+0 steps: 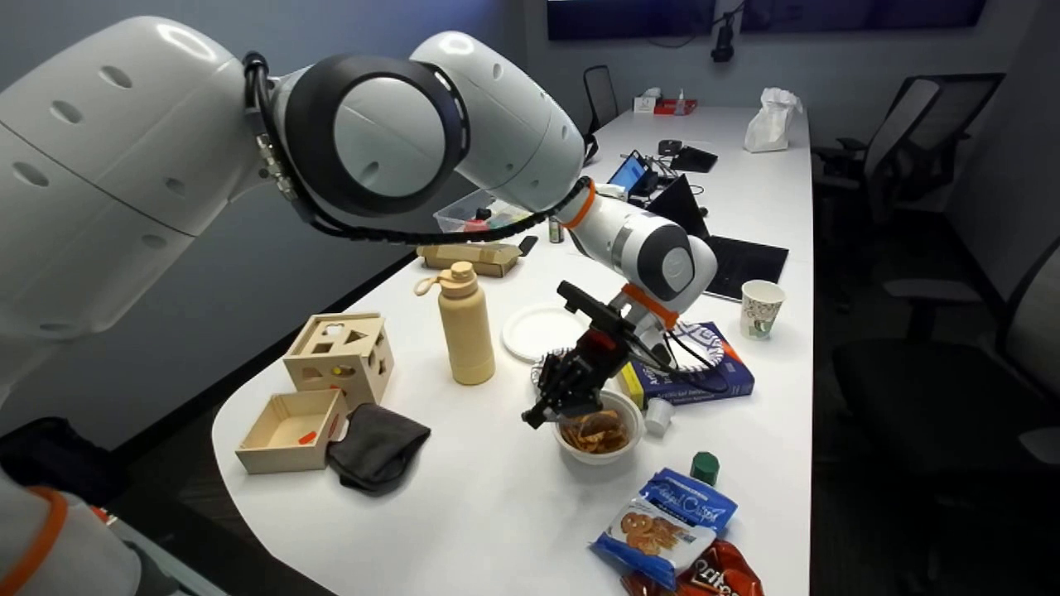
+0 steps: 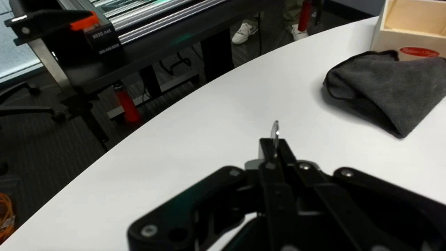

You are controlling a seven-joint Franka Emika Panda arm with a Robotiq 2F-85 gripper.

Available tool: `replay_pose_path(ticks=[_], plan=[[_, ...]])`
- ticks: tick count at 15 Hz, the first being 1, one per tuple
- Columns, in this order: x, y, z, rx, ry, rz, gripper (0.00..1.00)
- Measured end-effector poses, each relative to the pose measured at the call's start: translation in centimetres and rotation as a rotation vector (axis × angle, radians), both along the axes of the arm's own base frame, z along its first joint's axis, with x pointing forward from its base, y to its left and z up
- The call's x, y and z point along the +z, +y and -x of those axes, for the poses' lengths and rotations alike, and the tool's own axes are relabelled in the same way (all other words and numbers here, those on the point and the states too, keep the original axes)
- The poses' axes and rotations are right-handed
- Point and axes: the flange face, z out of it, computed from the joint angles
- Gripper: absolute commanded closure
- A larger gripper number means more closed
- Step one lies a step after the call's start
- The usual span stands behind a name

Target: Stir the white bowl with the metal kitchen utensil

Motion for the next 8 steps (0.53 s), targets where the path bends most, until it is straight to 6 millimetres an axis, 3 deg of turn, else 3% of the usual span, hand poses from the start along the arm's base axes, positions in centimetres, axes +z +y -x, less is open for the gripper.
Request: replay_pose_path(ticks=[8], plan=[[1.9,0.0,1.5,-0.017,0.075,-0.170,0.99]])
